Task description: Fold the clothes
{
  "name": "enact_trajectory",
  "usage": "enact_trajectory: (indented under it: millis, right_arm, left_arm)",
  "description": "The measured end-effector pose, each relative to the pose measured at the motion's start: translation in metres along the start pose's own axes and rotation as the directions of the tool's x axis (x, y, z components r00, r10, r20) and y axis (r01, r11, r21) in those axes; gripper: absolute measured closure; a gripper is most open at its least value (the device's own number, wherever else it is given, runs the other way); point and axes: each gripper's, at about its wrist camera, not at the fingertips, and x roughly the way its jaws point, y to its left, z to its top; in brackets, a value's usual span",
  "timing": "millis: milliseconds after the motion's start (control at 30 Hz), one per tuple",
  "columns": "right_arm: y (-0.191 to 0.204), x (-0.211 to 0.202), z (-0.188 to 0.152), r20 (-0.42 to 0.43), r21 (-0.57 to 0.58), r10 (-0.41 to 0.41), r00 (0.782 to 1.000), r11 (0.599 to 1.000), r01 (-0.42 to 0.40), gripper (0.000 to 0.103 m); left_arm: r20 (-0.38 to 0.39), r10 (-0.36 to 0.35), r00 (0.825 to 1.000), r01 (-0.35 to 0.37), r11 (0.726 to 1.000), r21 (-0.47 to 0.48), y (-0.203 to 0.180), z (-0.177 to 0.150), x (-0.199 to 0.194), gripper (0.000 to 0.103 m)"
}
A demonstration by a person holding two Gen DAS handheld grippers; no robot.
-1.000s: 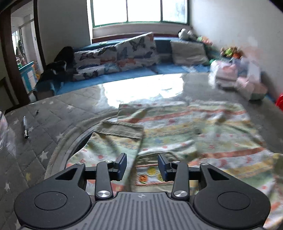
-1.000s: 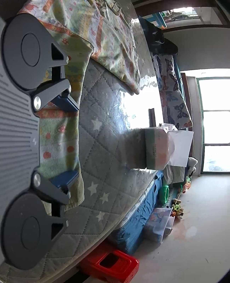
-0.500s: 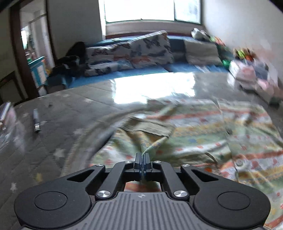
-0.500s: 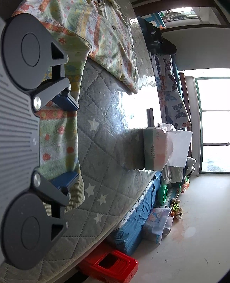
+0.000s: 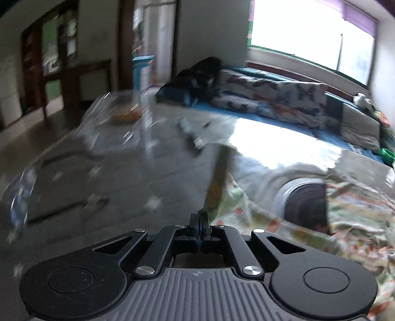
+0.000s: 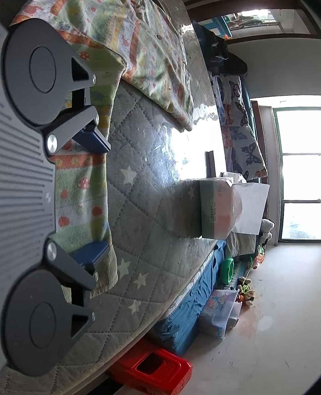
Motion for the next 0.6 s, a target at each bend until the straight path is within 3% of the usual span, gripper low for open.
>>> enact_trajectory:
  millis: [133, 267, 467, 500, 567, 600]
  right_arm:
    - [0.001, 0.006, 0.004, -0.004, -0.012, 0.01, 1.0, 1.0, -0.01, 0.021]
    - [0.001, 0.015, 0.01, -0.008, -0.024, 0.021, 1.0, 0.999, -0.022, 0.02]
    - [0.002, 0.025, 0.017, -0.01, -0.039, 0.035, 0.999, 0.999, -0.035, 0.02]
    - [0.002, 0.027, 0.018, -0.01, -0.04, 0.037, 0.999, 0.999, -0.038, 0.02]
    - [0.002, 0.028, 0.018, -0.01, -0.041, 0.039, 0.999, 0.998, -0.039, 0.019]
    - [0.002, 0.029, 0.019, -0.01, -0.042, 0.039, 0.999, 0.998, -0.04, 0.019]
  left_arm:
    - [-0.017, 0.05, 0.999, -0.051, 0.998, -0.043, 0.021, -0.018, -0.007, 0.103]
    - [-0.032, 0.053, 0.998, -0.055, 0.997, -0.051, 0.032, -0.029, -0.02, 0.103]
    - [0.006, 0.034, 0.999, -0.034, 0.999, -0.028, 0.028, -0.009, -0.017, 0.099]
    - [0.015, 0.038, 0.999, -0.037, 0.999, -0.017, 0.026, -0.004, -0.013, 0.097]
    - [0.023, 0.048, 0.999, -0.049, 0.999, 0.016, 0.018, 0.005, 0.0, 0.075]
    - [0.026, 0.054, 0.998, -0.055, 0.998, 0.036, 0.015, 0.009, 0.007, 0.07]
